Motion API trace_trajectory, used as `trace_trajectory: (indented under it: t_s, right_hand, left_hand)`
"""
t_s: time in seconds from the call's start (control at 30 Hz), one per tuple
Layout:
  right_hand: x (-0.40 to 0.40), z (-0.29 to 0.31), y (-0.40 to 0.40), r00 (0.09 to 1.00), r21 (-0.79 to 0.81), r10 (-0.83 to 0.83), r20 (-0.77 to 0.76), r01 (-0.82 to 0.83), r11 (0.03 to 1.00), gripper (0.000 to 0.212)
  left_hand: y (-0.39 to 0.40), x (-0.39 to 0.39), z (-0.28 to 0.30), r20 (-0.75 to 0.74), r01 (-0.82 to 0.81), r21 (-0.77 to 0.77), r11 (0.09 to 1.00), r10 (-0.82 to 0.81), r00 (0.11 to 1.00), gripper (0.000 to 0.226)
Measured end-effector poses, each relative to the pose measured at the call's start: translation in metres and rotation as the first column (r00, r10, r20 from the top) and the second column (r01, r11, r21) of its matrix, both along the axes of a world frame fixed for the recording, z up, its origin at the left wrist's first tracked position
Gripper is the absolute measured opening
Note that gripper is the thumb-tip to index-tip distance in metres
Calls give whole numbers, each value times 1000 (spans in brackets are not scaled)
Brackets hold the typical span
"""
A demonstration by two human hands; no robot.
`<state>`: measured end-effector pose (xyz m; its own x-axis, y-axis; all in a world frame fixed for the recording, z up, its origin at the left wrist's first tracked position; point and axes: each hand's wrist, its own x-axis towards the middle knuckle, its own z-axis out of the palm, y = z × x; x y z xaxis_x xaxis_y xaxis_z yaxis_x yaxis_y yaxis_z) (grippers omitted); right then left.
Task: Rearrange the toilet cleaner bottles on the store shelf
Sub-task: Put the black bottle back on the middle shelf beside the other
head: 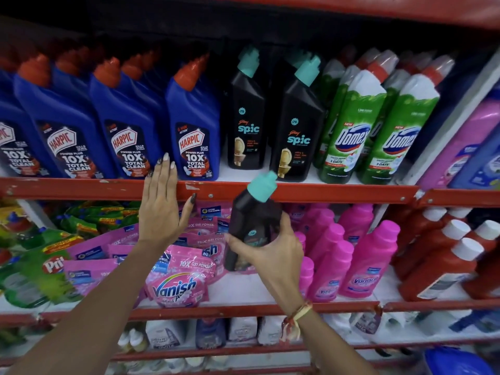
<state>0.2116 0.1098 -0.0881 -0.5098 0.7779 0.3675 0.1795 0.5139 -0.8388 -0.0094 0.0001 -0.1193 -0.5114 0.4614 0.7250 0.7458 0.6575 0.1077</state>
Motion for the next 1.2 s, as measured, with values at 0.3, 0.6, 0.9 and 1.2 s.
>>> trace_trajectory:
  t_s: [0.3, 0.6, 0.9, 1.2]
  right_hand:
    - [-21, 108, 14, 972, 155, -59, -226, 96, 983, 77]
    - [-75, 139, 34, 975, 94, -136, -176, 154, 984, 106]
    - [-109, 112, 35, 966, 104, -238, -96, 248, 963, 113]
    - [-129, 111, 40, 954, 222, -300, 18, 289, 931, 110]
  left_hand:
    - [-6, 4, 4, 44, 31, -41, 999, -30, 999, 74]
    - [-10, 4, 8, 64, 59, -65, 996, -54, 996, 76]
    - [-9, -1, 2, 41, 51, -91, 995, -47, 998, 79]
    - [-9, 0, 2, 48, 77, -55, 995, -75, 996, 80]
